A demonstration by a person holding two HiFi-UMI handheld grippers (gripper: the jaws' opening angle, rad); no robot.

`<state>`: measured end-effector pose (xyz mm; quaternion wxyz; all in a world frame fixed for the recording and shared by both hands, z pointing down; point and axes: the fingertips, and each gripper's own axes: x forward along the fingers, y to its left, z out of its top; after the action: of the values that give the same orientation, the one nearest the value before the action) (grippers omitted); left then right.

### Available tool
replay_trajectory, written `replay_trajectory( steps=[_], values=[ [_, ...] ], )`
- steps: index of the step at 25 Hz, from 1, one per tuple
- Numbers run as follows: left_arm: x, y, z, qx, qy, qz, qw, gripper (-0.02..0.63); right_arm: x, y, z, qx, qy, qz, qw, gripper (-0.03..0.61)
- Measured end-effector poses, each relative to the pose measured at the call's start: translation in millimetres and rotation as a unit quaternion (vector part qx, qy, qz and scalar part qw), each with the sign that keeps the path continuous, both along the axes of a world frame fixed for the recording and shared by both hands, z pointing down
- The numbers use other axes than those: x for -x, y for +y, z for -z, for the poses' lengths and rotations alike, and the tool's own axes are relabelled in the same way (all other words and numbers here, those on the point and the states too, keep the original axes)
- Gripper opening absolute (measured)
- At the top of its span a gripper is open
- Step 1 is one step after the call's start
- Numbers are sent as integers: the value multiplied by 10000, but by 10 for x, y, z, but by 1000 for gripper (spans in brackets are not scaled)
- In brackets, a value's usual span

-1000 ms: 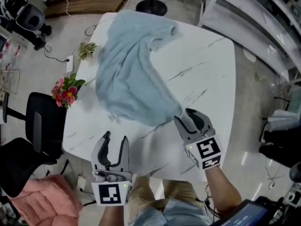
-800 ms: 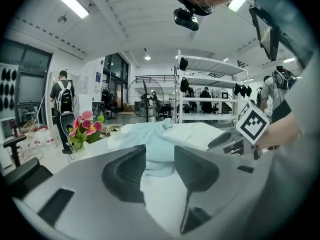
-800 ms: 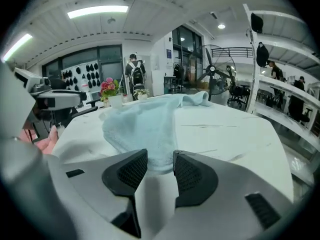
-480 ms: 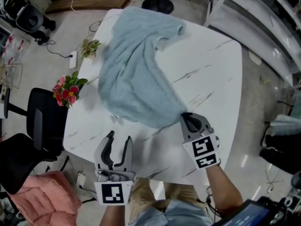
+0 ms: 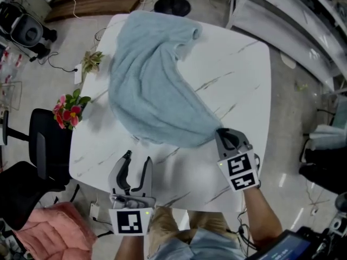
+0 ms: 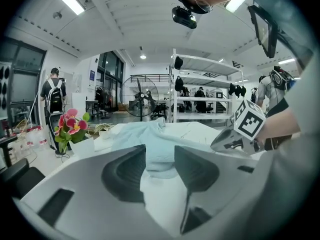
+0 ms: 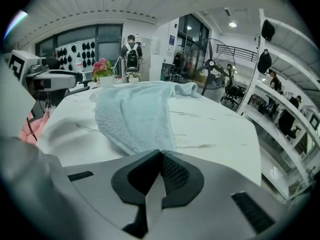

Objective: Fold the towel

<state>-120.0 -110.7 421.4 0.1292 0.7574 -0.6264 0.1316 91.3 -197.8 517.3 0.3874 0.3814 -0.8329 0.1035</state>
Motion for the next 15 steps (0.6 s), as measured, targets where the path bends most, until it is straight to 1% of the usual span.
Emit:
replay_trajectory(
  steps=[2, 5, 8, 10, 12, 13, 15],
  values=[
    [-51, -19, -14, 15, -3, -72, 10000, 183, -221, -63, -5, -51, 121, -150, 9998, 14],
    [-121, -38, -9, 10, 6, -139, 9999, 184, -489, -154, 10, -101, 151, -371, 9991, 15],
    [-167, -28, -1, 1, 12, -185, 9998, 184, -506, -172, 160, -296, -41, -427, 9986, 28],
    [-168, -8, 10, -15, 36, -186, 9998, 184, -327, -119, 366, -527, -324, -272, 9977, 35],
    [-151, 24, 40, -33, 47, -177, 9998, 184, -35, 14, 598, -737, -622, 122, 9953, 34],
    [-133, 45, 61, -39, 49, -164, 9998, 184, 145, 121, 695, -757, -789, 386, 9933, 34],
    [-77, 92, 117, -86, 48, -125, 9999, 184, 535, 395, 791, -562, -1092, 956, 9878, 31]
  ],
)
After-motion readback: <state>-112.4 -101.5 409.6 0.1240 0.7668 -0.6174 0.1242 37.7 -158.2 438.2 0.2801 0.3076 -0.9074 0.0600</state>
